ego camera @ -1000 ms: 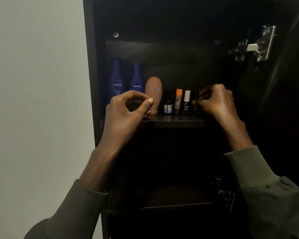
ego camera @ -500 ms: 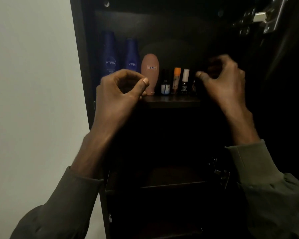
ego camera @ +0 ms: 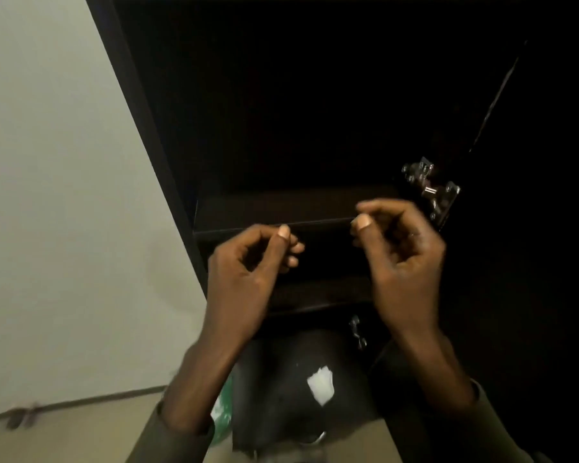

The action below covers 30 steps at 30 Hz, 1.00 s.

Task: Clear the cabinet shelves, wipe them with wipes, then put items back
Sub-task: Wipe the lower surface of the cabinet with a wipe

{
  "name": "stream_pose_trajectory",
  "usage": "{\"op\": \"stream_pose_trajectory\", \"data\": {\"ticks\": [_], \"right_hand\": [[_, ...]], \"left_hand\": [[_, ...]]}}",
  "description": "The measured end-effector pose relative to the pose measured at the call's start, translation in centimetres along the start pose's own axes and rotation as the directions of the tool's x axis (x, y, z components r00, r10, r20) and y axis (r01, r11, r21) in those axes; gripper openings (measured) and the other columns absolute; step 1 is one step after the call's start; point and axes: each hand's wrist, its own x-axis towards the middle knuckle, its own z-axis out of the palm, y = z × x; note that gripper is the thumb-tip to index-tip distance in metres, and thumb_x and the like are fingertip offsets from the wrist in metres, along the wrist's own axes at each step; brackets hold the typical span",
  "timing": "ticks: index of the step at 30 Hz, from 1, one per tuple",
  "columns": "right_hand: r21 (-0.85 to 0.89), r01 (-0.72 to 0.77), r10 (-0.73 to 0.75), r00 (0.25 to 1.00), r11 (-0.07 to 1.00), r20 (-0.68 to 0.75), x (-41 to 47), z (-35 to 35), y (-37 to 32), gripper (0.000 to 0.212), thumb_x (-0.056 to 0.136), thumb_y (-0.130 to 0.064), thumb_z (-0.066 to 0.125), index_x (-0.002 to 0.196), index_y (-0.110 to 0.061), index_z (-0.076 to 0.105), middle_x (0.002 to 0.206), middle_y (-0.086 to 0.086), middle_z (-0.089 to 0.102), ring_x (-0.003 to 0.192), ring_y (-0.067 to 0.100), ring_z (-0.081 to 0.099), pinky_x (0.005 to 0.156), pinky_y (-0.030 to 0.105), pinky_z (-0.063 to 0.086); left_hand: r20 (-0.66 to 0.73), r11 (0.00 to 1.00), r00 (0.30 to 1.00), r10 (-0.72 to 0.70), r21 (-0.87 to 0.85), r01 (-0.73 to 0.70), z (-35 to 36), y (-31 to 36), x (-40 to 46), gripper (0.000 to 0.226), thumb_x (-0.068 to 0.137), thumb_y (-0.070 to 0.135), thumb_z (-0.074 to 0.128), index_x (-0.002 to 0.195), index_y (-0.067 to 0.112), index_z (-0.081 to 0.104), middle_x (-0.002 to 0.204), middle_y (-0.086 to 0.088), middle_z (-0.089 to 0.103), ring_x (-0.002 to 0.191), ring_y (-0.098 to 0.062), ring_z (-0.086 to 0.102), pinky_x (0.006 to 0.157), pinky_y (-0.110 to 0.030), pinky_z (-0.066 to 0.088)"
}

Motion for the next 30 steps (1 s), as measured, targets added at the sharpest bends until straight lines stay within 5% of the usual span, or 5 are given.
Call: {"op": "stream_pose_trajectory", "data": {"ticks": [10,15,22,25,30], "right_hand": [[-0.261,-0.453,0.489,0.868,0.853,0.091,-12.3,1.3,17.5,0.014,0.087,-0.003,0.064,0.089,-0.016,0.07,0.069,-0.006,0.064,0.061,0.0,0.056,0.062,0.016,0.047],[-0.459,-0.641,0.766,0.623,0.615,0.155,-19.6,0.6,26.6,0.018,0.086,-0.012,0.059,0.073,-0.018,0.069,0.075,0.007,0.066,0.075,0.025,0.064,0.073,0.031,0.047],[-0.794,-0.121,0.692,0.579,0.596,0.431,-27.2,0.9,34.7,0.05,0.089,-0.033,0.06,0.133,-0.012,0.055,0.138,0.008,0.054,0.13,0.03,0.048,0.109,0.039,0.037],[-0.805,0.119,0.649,0.529,0.581,0.547,-30.0,1.2,36.3,0.056,0.101,-0.047,0.022,0.14,-0.013,0.041,0.143,0.018,0.048,0.134,0.037,0.04,0.112,0.045,0.023],[-0.826,0.173,0.649,0.542,0.536,0.534,-30.9,2.2,35.9,0.061,0.103,-0.048,0.019,0.144,-0.01,0.043,0.152,0.017,0.037,0.143,0.033,0.028,0.115,0.045,0.022]], "left_hand": [[0.105,0.828,0.838,-0.535,0.263,0.495,0.3,-17.7,-8.7,0.023,0.097,0.022,0.058,0.079,0.016,0.071,0.073,0.001,0.074,0.061,-0.006,0.067,0.068,-0.028,0.056],[0.206,0.67,0.692,-0.692,0.538,0.511,-0.7,-26.2,-13.8,0.014,0.089,0.009,0.066,0.077,0.01,0.073,0.083,-0.006,0.074,0.076,-0.008,0.067,0.073,-0.021,0.044],[0.02,0.546,0.66,-0.751,0.58,0.604,-0.6,-31.4,-18.6,0.016,0.096,0.012,0.054,0.097,0.021,0.067,0.101,0.002,0.068,0.092,-0.015,0.062,0.07,-0.021,0.036],[-0.092,0.578,0.693,-0.715,0.482,0.659,-0.4,-32.2,-19.7,0.017,0.097,0.012,0.054,0.102,0.015,0.069,0.095,-0.001,0.069,0.086,-0.016,0.061,0.07,-0.028,0.041],[-0.08,0.559,0.669,-0.739,0.481,0.676,-0.2,-33.9,-21.8,0.02,0.101,0.022,0.048,0.106,0.026,0.067,0.096,0.008,0.068,0.086,-0.014,0.063,0.071,-0.029,0.046]]}}
